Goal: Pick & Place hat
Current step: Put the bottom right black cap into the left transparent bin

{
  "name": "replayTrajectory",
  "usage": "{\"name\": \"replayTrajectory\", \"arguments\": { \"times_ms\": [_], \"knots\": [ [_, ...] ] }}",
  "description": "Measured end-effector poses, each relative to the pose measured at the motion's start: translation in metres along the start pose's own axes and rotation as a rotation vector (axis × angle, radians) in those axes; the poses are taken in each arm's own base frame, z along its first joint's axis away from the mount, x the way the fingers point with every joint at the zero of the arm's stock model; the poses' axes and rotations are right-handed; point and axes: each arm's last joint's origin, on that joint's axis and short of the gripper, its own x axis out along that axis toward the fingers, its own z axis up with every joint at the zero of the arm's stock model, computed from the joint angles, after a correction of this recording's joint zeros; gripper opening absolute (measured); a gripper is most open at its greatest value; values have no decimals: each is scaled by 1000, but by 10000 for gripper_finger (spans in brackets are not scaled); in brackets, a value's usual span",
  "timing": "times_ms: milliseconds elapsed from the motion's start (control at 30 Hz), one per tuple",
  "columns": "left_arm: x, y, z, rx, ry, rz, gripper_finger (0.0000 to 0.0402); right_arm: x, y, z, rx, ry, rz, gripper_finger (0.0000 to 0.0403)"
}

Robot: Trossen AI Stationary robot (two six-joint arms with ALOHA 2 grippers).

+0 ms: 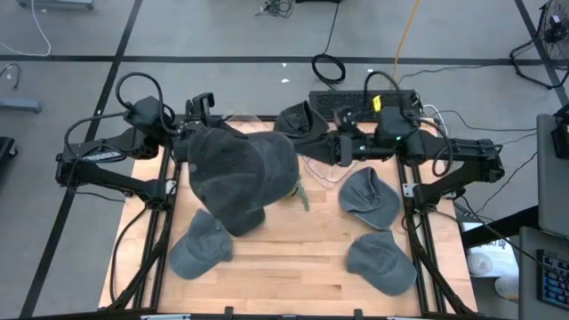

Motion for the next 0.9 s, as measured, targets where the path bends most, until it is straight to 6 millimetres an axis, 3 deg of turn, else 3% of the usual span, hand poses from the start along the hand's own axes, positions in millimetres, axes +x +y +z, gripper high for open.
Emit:
{"name": "replayTrajectory", "arguments": {
  "times_ms": [233, 467, 600, 833, 900],
  "knots": [
    [0, -3, -4, -10, 69, -8, 9, 10, 3, -1, 29, -3, 104, 294],
    [-1, -6, -6, -24, 85, -48, 9, 15, 2, -4, 75, 20, 129, 253],
    [0, -7, -6, -21, 83, -53, 9, 15, 2, -5, 105, 41, 139, 199],
    [0, -7, -6, -19, 84, -56, 9, 16, 0, -6, 102, 44, 126, 34],
    [0, -7, -6, -17, 83, -55, 9, 16, 0, -6, 90, 44, 125, 13]
  ]
}}
